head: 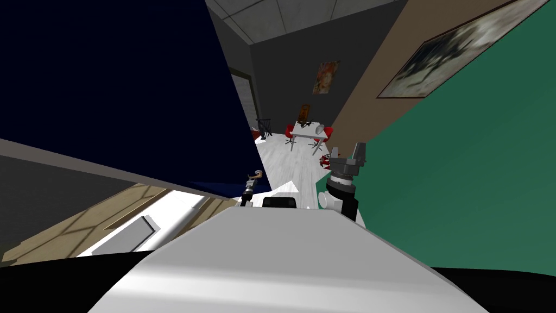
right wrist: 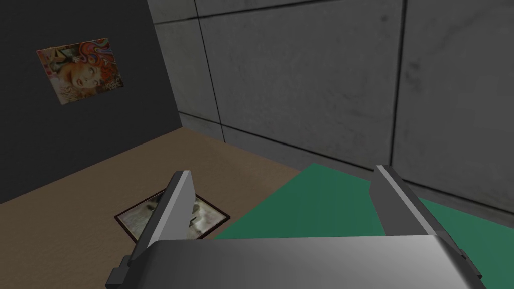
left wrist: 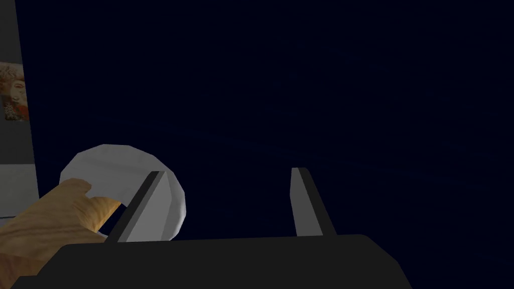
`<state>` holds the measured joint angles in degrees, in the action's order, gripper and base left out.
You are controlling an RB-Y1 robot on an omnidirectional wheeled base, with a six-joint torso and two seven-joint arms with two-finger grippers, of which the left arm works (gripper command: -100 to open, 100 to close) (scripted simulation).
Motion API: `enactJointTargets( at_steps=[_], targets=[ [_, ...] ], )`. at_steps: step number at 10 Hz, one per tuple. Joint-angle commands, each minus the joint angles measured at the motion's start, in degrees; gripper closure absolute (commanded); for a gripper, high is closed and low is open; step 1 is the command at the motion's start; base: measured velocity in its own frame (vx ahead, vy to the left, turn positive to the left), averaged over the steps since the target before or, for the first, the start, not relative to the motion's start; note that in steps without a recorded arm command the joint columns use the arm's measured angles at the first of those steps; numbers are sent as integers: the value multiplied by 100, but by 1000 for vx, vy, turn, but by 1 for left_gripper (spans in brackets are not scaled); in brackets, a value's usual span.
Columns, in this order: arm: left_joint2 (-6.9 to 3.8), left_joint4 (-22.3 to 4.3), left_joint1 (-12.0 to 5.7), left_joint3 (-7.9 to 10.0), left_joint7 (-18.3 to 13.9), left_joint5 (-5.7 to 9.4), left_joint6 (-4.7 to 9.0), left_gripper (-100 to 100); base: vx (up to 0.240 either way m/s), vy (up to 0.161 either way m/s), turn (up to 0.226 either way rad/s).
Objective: Push the door open
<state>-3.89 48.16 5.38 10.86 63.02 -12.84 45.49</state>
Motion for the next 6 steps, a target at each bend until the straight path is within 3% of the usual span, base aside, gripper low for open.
enactJointTargets(
  at_steps=[1,2,5,6],
  targets=[
    [-85,34,-101,128,-6,77,195,100,24,2,3],
    [-96,58,-85,172,-283,214,169,100,72,-25,-24],
    [-96,43,-85,172,-298,214,169,100,45,-8,0],
    [-96,-251,-85,172,-298,214,169,100,3,19,36]
  ],
)
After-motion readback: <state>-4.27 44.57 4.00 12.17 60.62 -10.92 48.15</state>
